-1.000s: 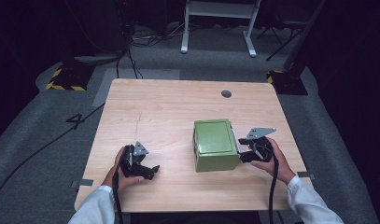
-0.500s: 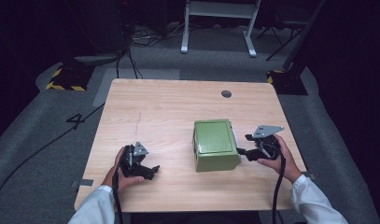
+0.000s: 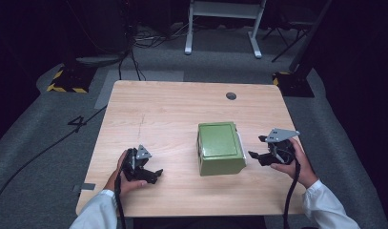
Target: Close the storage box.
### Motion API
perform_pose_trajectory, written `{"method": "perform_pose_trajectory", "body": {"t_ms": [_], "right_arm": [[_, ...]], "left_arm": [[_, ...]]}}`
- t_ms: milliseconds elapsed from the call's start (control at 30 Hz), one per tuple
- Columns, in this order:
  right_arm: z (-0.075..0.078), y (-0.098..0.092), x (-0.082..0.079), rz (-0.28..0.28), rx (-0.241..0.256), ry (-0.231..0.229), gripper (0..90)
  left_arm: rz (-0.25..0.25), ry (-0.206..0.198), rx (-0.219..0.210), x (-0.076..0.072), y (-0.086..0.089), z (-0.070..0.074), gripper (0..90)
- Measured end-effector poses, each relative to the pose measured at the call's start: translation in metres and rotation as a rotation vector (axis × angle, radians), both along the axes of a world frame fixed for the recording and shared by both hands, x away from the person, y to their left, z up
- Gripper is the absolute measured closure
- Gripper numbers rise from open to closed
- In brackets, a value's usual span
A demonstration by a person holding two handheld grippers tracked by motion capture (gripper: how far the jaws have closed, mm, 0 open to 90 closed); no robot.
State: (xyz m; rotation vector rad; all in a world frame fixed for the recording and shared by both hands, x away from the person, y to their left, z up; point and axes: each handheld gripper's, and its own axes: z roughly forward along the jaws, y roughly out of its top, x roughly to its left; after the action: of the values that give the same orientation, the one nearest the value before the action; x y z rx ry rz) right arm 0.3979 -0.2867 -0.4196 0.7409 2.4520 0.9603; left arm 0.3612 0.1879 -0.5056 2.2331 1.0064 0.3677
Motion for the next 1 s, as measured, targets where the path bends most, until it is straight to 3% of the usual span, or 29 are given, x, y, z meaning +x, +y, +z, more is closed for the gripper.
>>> {"method": "perform_pose_trajectory", "body": {"t_ms": [767,1000], "right_arm": [[-0.012,-0.034,-0.015,-0.058,-0.058,-0.006,22.0],[-0.023,-0.054,-0.021,-0.1,-0.068,0.001,21.2]], "left_arm": [[0.001,0.0,0.0,0.0,0.0,0.0,0.4],[0.0,0.0,0.0,0.0,0.0,0.0,0.4]]}}
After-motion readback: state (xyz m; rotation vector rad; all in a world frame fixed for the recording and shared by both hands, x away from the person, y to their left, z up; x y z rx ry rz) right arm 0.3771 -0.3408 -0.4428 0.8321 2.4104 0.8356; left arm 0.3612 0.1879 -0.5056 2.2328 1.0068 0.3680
